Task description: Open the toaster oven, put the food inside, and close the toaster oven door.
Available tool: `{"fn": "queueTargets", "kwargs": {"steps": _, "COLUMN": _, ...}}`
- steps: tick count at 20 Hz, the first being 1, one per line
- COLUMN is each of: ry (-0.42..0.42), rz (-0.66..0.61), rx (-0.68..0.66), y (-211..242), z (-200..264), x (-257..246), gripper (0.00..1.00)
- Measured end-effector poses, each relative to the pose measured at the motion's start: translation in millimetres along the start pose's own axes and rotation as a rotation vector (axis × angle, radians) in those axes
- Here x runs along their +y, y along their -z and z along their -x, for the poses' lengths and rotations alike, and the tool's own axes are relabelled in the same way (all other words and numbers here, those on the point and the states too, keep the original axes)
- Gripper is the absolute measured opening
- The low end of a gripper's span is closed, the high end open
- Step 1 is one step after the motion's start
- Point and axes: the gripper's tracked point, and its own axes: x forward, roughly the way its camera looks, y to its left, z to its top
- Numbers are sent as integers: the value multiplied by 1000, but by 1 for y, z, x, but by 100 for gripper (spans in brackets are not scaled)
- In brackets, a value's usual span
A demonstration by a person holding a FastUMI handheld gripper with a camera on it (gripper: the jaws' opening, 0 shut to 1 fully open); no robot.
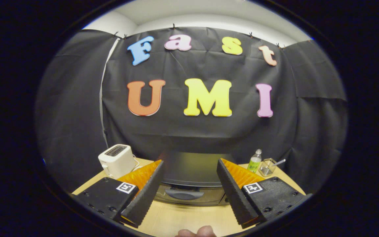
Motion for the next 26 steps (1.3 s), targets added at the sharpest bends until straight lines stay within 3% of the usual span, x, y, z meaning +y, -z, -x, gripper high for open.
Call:
{"fn": "queueTargets", "kwargs": {"steps": 5, "ry": -1, "rz": -6, "rx": 113, "y": 67, "z": -61, "x": -1, "gripper": 100}}
{"fn": "queueTargets", "kwargs": {"steps": 12, "ry": 41, "rz": -2, "rx": 193, "y": 114, "z": -86, "x": 2, "gripper": 100}}
{"fn": "queueTargets", "kwargs": {"steps": 17, "ry": 32, "rz": 1, "rx": 146, "y": 116, "z": -81, "x": 3, "gripper": 100}}
{"fn": "queueTargets", "kwargs": {"steps": 26, "ry": 22, "rz": 5, "rx": 258, "y": 156, "z": -22, "x": 10, "gripper": 100}}
